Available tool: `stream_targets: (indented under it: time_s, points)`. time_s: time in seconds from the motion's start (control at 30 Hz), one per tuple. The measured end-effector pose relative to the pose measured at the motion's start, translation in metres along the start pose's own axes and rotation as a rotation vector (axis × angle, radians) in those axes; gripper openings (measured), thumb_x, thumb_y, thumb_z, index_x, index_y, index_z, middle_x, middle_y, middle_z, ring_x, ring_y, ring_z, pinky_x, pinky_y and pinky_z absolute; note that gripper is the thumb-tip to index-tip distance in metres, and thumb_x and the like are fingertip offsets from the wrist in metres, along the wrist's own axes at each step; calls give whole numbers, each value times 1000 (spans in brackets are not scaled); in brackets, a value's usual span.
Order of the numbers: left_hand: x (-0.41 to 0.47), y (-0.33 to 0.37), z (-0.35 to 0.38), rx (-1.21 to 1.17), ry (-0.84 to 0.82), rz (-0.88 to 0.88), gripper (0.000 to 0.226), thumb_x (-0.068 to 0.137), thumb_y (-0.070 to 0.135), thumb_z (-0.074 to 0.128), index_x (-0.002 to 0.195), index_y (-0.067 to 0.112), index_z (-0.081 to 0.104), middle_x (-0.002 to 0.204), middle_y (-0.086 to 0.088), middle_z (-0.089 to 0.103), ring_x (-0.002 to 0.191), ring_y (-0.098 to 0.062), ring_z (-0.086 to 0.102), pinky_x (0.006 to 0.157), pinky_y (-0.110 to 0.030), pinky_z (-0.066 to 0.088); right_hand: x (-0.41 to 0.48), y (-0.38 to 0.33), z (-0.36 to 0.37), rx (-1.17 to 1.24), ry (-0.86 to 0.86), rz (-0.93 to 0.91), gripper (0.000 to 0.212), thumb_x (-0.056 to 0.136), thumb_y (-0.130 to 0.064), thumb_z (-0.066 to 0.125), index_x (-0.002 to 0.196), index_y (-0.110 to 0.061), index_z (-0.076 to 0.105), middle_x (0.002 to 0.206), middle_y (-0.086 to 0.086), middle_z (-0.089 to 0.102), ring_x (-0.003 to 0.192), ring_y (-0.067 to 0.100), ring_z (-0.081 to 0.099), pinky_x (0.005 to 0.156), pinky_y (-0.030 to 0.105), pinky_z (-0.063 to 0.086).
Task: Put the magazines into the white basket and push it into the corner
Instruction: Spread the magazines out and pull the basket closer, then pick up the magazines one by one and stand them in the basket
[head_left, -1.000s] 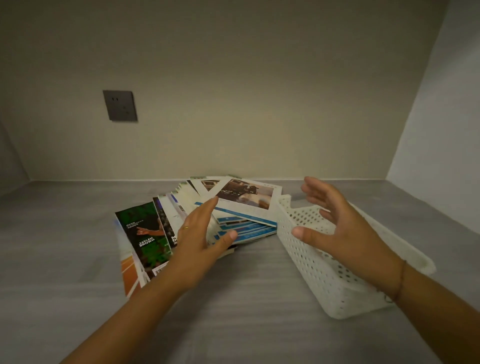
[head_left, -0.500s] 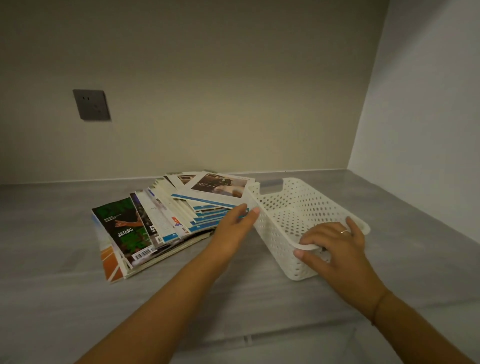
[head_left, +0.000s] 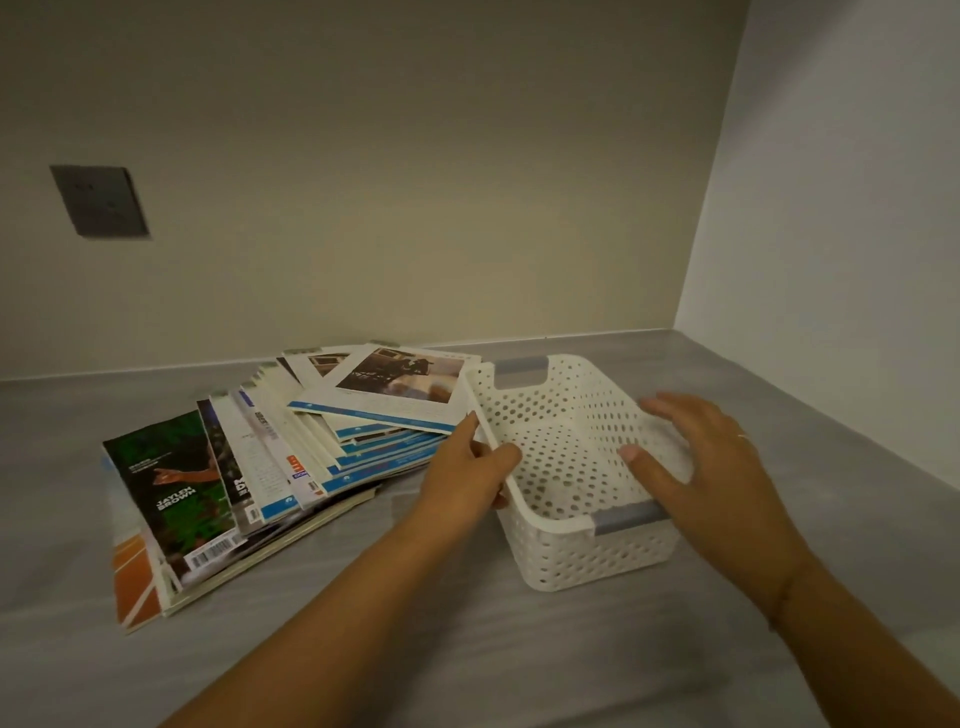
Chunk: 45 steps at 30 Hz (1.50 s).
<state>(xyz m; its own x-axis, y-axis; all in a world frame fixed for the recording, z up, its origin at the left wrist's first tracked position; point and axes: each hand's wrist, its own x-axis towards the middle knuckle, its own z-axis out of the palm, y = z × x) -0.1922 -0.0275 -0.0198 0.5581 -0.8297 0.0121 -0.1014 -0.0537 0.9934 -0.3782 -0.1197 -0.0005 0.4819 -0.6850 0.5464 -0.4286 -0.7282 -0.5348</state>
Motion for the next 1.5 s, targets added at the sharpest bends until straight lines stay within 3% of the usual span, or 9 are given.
stream_targets:
  time_s: [0.2, 0.33, 0.43, 0.53, 0.73, 0.97, 1.27, 1.4, 1.5]
  points:
    - [-1, -2, -4, 61, 25, 12, 28, 93, 31, 55, 120, 37, 50, 107, -4, 65, 94, -20, 65, 80, -37, 58, 12, 15, 7, 421, -139, 434, 43, 91, -8, 51, 133, -17, 47, 132, 4, 54, 106, 16, 52, 86, 31, 45]
    - [31, -1, -54, 352, 358, 123, 37, 93, 42, 50, 121, 22, 61, 111, 0, 62, 94, -13, 58, 77, -29, 49, 9, 17, 9, 517, -109, 488, 39, 94, -7, 44, 131, -20, 50, 121, 1, 56, 92, 10, 58, 67, 24, 49]
    - [69, 0, -116, 797, 637, 54, 43, 92, 41, 51, 121, 11, 61, 127, -14, 54, 114, -29, 50, 93, -40, 45, 9, 17, 10, 456, -109, 498, 38, 95, -13, 45, 132, -21, 50, 128, 3, 55, 109, 24, 56, 86, 42, 50]
    - [101, -8, -158, 1002, 653, -233, 64, 88, 54, 51, 132, 7, 50, 139, -18, 44, 128, -35, 40, 104, -44, 37, 11, 17, 10, 438, -94, 503, 35, 94, -13, 47, 127, -23, 53, 124, 0, 54, 109, 22, 50, 92, 42, 43]
    - [138, -29, -182, 924, 643, -351, 68, 73, 60, 66, 119, 10, 59, 125, -13, 58, 121, -31, 50, 104, -40, 37, 19, 22, 12, 394, -132, 552, 32, 92, -12, 52, 122, -22, 54, 117, 4, 51, 103, 26, 47, 92, 45, 40]
    - [138, -19, -187, 763, 577, -382, 64, 67, 51, 78, 104, 4, 58, 86, -8, 58, 77, -23, 57, 63, -30, 45, 23, 23, 11, 386, -170, 558, 34, 93, -11, 49, 126, -17, 51, 120, 8, 52, 104, 29, 48, 95, 47, 39]
    - [130, -6, -191, 720, 445, -329, 56, 80, 37, 73, 118, 0, 56, 115, -16, 64, 94, -25, 63, 73, -30, 52, 18, 21, 10, 402, -127, 546, 28, 89, -10, 56, 113, -25, 56, 119, 8, 57, 105, 28, 51, 93, 46, 40]
    - [112, 7, -178, 370, 392, -214, 21, 91, 14, 60, 109, 7, 50, 112, -18, 61, 71, -20, 62, 41, -23, 52, 15, 14, 8, 272, -143, 478, 32, 88, -17, 59, 119, -21, 55, 127, 8, 54, 104, 21, 45, 95, 45, 36]
    - [90, 16, -167, 176, 350, -158, 28, 95, 5, 50, 123, 5, 48, 102, -12, 59, 69, -19, 62, 37, -25, 53, 16, -1, 3, 67, -114, 290, 45, 85, -22, 61, 128, -15, 50, 136, 10, 48, 116, 23, 44, 99, 41, 33]
